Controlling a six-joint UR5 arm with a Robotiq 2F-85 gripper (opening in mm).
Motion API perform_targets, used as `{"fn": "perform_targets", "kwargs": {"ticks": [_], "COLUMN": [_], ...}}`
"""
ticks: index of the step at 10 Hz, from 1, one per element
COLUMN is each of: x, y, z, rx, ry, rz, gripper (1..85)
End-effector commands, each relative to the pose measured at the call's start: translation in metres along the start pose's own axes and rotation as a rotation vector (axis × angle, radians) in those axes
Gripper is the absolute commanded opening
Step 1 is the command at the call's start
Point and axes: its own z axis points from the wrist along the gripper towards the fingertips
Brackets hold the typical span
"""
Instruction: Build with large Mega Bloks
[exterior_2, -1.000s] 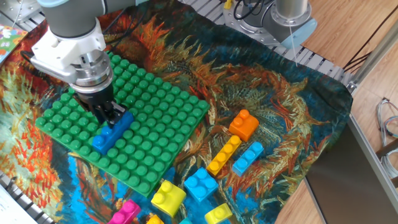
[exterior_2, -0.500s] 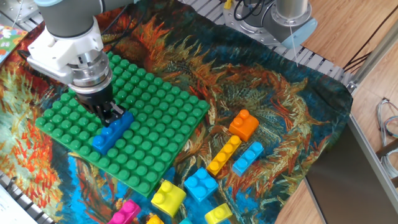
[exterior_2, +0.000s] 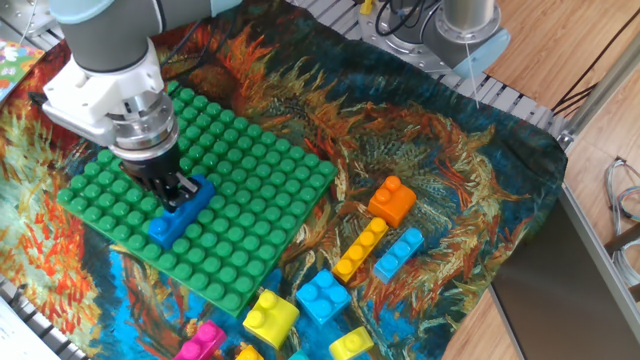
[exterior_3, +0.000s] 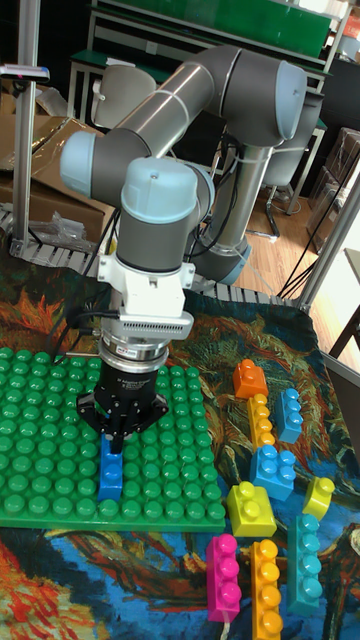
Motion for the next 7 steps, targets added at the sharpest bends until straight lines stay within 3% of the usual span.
{"fn": "perform_targets", "kwargs": {"ticks": [1,7], "x": [-0.004,0.004], "y": [0.000,0.003], "z": [0.005,-0.018], "rx": [-0.007,-0.004], "ry": [-0.011,0.010], "rz": [0.000,0.015], "gripper": [1.3,1.3]}}
